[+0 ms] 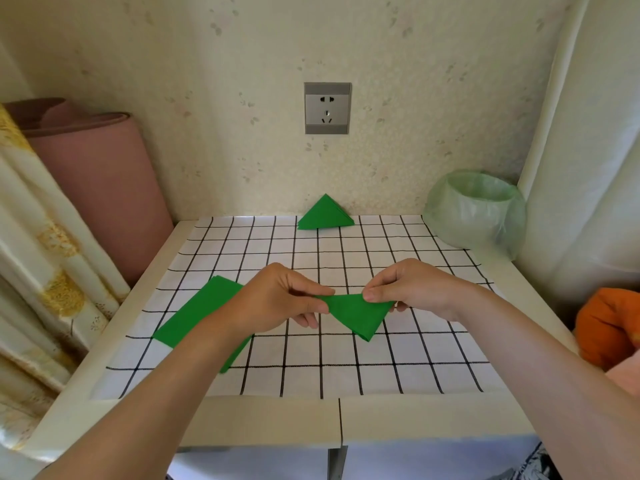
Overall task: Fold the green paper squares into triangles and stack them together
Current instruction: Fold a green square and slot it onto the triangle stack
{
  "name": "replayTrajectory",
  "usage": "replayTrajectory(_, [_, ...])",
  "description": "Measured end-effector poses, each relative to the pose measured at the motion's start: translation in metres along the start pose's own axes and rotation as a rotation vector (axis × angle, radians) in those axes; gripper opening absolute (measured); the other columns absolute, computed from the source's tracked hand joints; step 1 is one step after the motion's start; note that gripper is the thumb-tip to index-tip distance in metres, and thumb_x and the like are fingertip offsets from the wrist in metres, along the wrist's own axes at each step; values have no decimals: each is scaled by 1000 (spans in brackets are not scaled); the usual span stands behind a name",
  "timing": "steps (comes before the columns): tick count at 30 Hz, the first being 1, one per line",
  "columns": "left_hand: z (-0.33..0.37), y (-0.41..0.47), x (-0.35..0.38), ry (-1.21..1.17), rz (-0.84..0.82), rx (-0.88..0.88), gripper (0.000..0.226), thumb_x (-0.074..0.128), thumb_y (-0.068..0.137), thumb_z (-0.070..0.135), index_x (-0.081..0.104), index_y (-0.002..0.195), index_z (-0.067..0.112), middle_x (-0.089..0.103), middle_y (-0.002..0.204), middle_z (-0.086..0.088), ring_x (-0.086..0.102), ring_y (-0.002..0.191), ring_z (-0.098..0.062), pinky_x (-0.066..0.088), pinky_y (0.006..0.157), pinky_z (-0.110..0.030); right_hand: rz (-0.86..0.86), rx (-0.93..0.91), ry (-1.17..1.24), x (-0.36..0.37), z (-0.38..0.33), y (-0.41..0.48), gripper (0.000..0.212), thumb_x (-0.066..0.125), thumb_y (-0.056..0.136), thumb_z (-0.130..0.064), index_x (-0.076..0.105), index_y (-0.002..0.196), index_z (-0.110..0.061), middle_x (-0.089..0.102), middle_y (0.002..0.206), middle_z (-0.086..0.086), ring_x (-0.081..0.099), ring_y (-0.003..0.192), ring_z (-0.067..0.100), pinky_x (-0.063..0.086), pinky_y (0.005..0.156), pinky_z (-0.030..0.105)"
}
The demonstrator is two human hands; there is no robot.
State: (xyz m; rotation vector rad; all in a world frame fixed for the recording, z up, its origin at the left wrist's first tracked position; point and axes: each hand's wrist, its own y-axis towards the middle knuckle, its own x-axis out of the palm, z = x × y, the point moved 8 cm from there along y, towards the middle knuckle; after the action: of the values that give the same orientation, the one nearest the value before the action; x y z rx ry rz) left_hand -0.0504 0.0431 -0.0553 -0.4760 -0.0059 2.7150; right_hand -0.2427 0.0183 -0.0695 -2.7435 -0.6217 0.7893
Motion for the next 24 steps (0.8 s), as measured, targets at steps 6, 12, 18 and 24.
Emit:
replayTrajectory(6, [-15, 6, 0, 93, 41, 15, 22, 79, 77, 5, 78, 94, 19, 76, 80, 1, 68, 66, -12, 57, 67, -24, 36, -19, -15, 3, 4, 6, 6, 78, 82, -20, 80, 88, -18, 76, 83, -8, 63, 77, 3, 48, 63, 13])
replayTrajectory(12, [-34, 11, 9, 297, 53, -2, 20, 78, 81, 15, 79, 96, 28, 74, 83, 15, 65, 75, 4, 47, 70, -9, 122, -25, -292, 10, 12, 18, 2, 79, 79, -27, 79, 78, -29, 74, 80, -16, 65, 83, -1, 50, 76, 20])
replayTrajectory(18, [-36, 16, 13, 462, 91, -78, 20, 73, 82, 17, 78, 99, 26, 64, 79, 24, 58, 70, 6, 39, 62, 2, 162, -25, -508, 17, 14, 23, 6, 74, 78, -40, 76, 78, -34, 70, 80, -19, 64, 83, 2, 55, 83, 32])
replayTrajectory(24, [-38, 19, 15, 528, 108, -111, 19, 70, 81, 21, 79, 96, 27, 67, 82, 21, 61, 75, 6, 45, 65, -4, 195, -46, -632, 20, 7, 18, 10, 70, 81, -42, 75, 82, -34, 69, 84, -20, 63, 87, 4, 49, 91, 33])
